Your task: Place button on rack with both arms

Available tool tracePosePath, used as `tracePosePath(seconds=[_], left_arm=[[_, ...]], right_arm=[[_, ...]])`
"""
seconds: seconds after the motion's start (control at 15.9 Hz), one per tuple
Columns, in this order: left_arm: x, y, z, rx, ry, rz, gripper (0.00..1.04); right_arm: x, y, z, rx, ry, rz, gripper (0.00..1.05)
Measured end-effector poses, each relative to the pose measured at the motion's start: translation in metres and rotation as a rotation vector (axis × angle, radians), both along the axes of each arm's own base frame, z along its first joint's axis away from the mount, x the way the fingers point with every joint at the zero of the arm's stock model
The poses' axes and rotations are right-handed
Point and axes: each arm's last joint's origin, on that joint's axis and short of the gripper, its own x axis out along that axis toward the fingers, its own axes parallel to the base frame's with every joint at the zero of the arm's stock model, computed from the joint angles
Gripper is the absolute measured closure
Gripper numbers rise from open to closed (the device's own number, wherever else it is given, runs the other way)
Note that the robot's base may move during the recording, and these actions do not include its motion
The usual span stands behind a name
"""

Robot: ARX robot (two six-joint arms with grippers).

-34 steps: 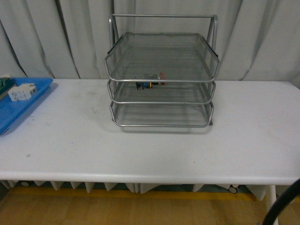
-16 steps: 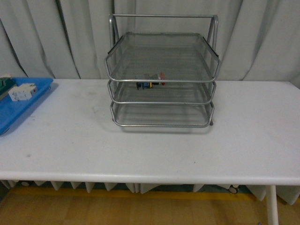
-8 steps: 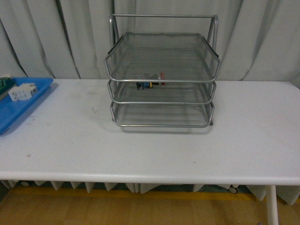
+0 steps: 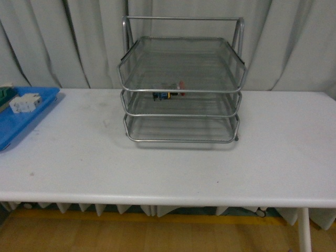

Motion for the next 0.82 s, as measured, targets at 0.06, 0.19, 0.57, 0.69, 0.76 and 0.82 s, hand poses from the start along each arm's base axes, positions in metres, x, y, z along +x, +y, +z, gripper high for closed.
tracePosePath(seconds=[0.06, 0.19, 0.57, 0.69, 0.76, 0.82], left_arm=[[0.0, 0.0, 0.0, 0.0, 0.0, -0.001, 0.07], [0.0, 0.0, 0.0, 0.0, 0.0, 0.0, 0.07], [0.0, 0.0, 0.0, 0.0, 0.0, 0.0, 0.07], [0.0, 0.0, 0.0, 0.0, 0.0, 0.0, 0.07], [0.0, 0.0, 0.0, 0.0, 0.0, 0.0, 0.07], [0.0, 0.0, 0.0, 0.0, 0.0, 0.0, 0.07]], right_arm=[[0.0, 0.0, 0.0006, -0.002, -0.006, 0.001, 1.0], [0.0, 0.0, 0.0006, -0.003, -0.006, 0.0, 0.82], [0.0, 0.0, 0.0007, -0.003, -0.007, 0.0, 0.23], [0.0, 0.0, 0.0007, -0.002, -0.007, 0.0, 0.05], [0.0, 0.0, 0.0007, -0.003, -0.007, 0.0, 0.07], [0.0, 0.0, 0.0007, -0.003, -0.008, 0.0, 0.06]])
